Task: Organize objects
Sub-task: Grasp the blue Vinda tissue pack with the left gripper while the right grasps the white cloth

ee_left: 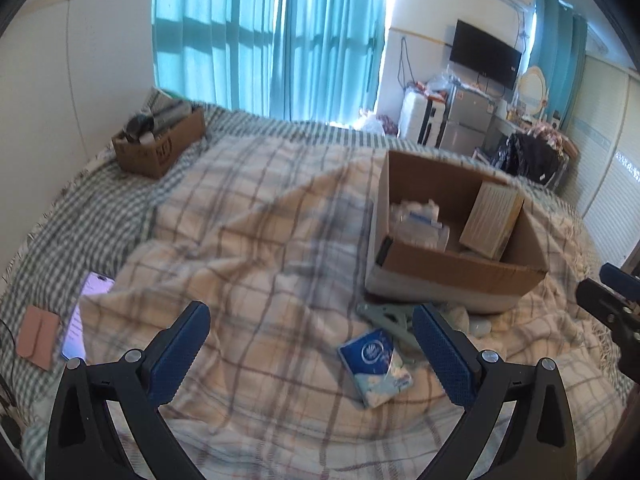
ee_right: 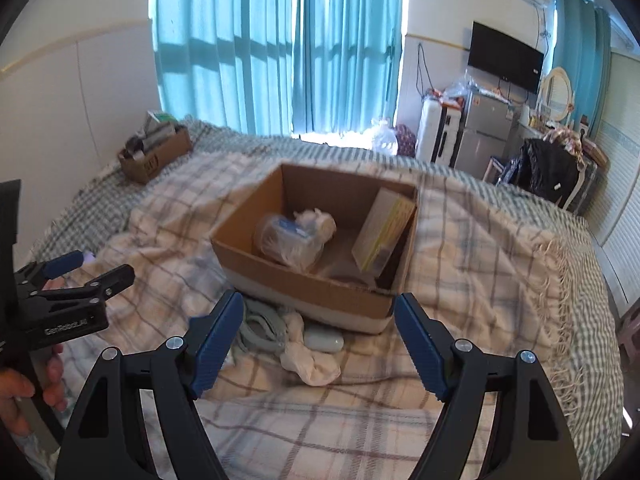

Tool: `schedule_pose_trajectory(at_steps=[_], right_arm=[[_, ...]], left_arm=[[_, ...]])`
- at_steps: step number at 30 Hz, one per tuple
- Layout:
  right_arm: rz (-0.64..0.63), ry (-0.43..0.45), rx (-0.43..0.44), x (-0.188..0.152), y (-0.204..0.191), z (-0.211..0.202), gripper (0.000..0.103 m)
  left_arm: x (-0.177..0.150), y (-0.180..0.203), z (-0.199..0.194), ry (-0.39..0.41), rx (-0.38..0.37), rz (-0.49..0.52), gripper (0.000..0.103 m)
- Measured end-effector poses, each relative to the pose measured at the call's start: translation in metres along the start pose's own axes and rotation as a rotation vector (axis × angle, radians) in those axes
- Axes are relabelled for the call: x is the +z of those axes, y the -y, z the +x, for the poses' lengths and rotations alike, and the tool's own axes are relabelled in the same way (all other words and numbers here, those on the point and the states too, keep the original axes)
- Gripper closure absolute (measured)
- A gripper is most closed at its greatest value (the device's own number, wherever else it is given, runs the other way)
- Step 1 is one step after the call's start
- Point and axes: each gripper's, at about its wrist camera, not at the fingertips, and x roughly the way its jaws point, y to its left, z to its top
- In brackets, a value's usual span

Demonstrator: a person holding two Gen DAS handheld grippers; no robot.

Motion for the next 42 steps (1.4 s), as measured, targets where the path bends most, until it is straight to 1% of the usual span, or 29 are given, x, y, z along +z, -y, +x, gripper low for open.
schedule_pose_trajectory(at_steps=[3,6,8,10,12,15,16,18,24,26,27,28,29,30,31,32,33,35,38,40,42], right_arm=[[-0.010,-0.057,-0.020,-0.011,0.005,0.032,0.025],[-0.002,-0.121,-0.007,-0.022,0.009,0.058,0.025],[0.013,-0.161,0.012,-0.030,0.012,0.071,0.025],[0.043,-0.203,0.019,-0.037,0.019,0.085,0.025],[0.077,-0.245,0.025,-0.043,0.024,0.095,0.025],[0.065,-0.296,0.039,-0.047,0.022,0.109,0.025],[0.059,-0.309,0.041,-0.048,0.021,0.113,0.025],[0.061,-0.334,0.041,-0.050,0.021,0.120,0.025],[0.070,-0.358,0.094,-0.053,0.022,0.128,0.025],[0.079,-0.381,0.110,-0.054,0.024,0.132,0.029],[0.084,-0.390,0.115,-0.055,0.025,0.134,0.034],[0.091,-0.400,0.124,-0.055,0.026,0.137,0.038],[0.093,-0.407,0.132,-0.055,0.027,0.138,0.040],[0.092,-0.410,0.135,-0.056,0.026,0.138,0.044],[0.090,-0.415,0.138,-0.056,0.025,0.138,0.050],[0.087,-0.426,0.142,-0.057,0.025,0.140,0.054],[0.086,-0.436,0.144,-0.058,0.024,0.142,0.059],[0.088,-0.453,0.144,-0.060,0.024,0.146,0.061],[0.077,-0.466,0.139,-0.061,0.021,0.148,0.070],[0.060,-0.464,0.132,-0.061,0.018,0.147,0.081],[0.030,-0.446,0.116,-0.061,0.013,0.142,0.085]], left_arm=[[-0.010,0.008,0.022,-0.046,0.003,0.009,0.000],[-0.020,0.016,0.042,-0.094,-0.006,-0.014,0.000],[-0.030,0.025,0.057,-0.129,-0.005,-0.011,0.000],[-0.039,0.031,0.068,-0.153,0.011,0.008,0.000],[-0.051,0.036,0.083,-0.195,0.026,0.021,0.000],[-0.061,0.043,0.096,-0.248,0.014,0.045,0.000],[-0.065,0.048,0.100,-0.272,-0.002,0.066,0.000],[-0.069,0.054,0.105,-0.293,-0.047,0.087,0.000],[-0.072,0.070,0.115,-0.306,-0.045,0.136,0.000],[-0.073,0.078,0.116,-0.306,-0.033,0.169,0.000],[-0.074,0.080,0.117,-0.309,-0.025,0.180,0.000],[-0.075,0.083,0.119,-0.322,-0.015,0.194,0.001],[-0.076,0.085,0.119,-0.333,-0.014,0.200,0.005],[-0.075,0.084,0.116,-0.338,-0.033,0.198,0.008],[-0.076,0.083,0.115,-0.338,-0.043,0.190,0.014],[-0.076,0.080,0.113,-0.339,-0.050,0.177,0.022],[-0.076,0.076,0.111,-0.342,-0.059,0.163,0.024],[-0.078,0.069,0.105,-0.346,-0.082,0.128,0.030],[-0.080,0.065,0.099,-0.351,-0.096,0.106,0.035],[-0.081,0.064,0.093,-0.351,-0.097,0.100,0.036],[-0.082,0.063,0.085,-0.343,-0.102,0.091,0.036]])
